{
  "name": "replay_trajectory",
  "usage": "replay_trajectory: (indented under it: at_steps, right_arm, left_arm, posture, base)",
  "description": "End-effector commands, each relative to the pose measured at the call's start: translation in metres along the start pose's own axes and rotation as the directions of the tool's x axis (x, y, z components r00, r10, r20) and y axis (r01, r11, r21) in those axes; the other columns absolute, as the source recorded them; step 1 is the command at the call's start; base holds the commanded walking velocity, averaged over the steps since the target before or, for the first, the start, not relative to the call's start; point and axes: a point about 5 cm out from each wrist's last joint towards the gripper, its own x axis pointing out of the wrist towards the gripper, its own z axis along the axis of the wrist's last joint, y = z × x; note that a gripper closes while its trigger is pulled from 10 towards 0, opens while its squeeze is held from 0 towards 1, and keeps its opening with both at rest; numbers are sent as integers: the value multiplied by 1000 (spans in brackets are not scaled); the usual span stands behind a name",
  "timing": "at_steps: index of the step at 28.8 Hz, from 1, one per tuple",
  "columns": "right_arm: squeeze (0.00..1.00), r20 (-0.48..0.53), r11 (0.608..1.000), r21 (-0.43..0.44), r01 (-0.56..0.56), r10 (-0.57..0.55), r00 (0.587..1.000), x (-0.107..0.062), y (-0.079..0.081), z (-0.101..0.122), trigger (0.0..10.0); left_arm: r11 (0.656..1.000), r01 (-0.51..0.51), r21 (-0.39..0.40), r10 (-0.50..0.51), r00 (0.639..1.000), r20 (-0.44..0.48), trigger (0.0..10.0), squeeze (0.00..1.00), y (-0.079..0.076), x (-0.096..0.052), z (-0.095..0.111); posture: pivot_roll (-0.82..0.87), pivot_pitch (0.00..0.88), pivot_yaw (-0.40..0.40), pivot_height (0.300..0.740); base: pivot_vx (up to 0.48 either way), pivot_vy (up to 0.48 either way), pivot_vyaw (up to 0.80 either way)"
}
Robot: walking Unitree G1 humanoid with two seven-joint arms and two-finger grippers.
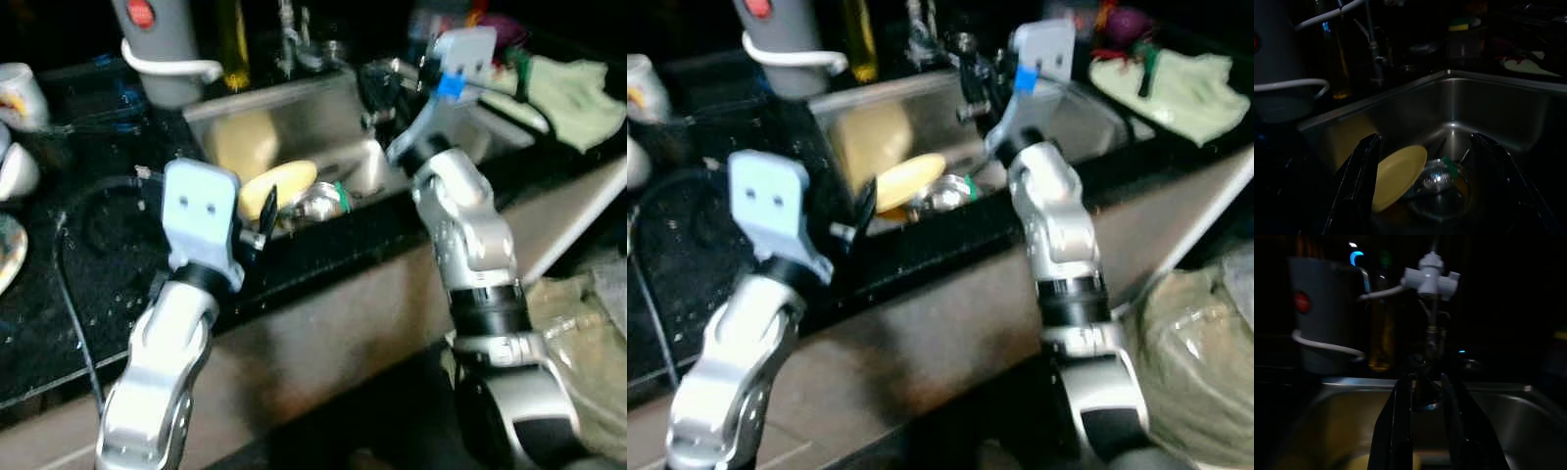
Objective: Kitchen organization
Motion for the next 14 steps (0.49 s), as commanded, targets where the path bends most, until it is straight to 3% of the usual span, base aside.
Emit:
replay_trajectory:
  at_steps: [1, 2, 5, 8, 14]
  right_arm:
    - [0, -81, 994, -96, -46, 38, 996, 3, 7, -10, 10000]
    - [0, -81, 994, -96, -46, 38, 996, 3, 7, -10, 10000]
    - [0, -299, 934, -311, -174, 78, 951, 6, 9, -32, 10000]
    - [0, -335, 921, -335, -200, 83, 939, 7, 9, -34, 10000]
    - [0, -477, 887, -342, -309, 119, 871, 11, 14, -44, 10000]
  left_arm:
    - [1000, -9, -1, 9, 1000, -22, 10000, 0, 1, -1, -3]
    - [1000, -9, -1, 9, 1000, -22, 10000, 0, 1, -1, -3]
    - [1000, -4, -9, 4, 1000, -26, 10000, 0, -1, -1, -4]
    - [1000, -2, -10, 2, 1000, -28, 10000, 0, -1, -2, -4]
    - [1000, 3, -11, -4, 998, -58, 10000, 0, -4, -12, -8]
  posture:
    - [75, 76, -80, 740]
    - [75, 76, -80, 740]
    - [77, 77, -86, 740]
    - [79, 76, -86, 740]
    - [92, 74, -97, 740]
  base:
    - [0, 0, 0]
    - [0, 0, 0]
    - [0, 0, 0]
    - [0, 0, 0]
    - [0, 0, 0]
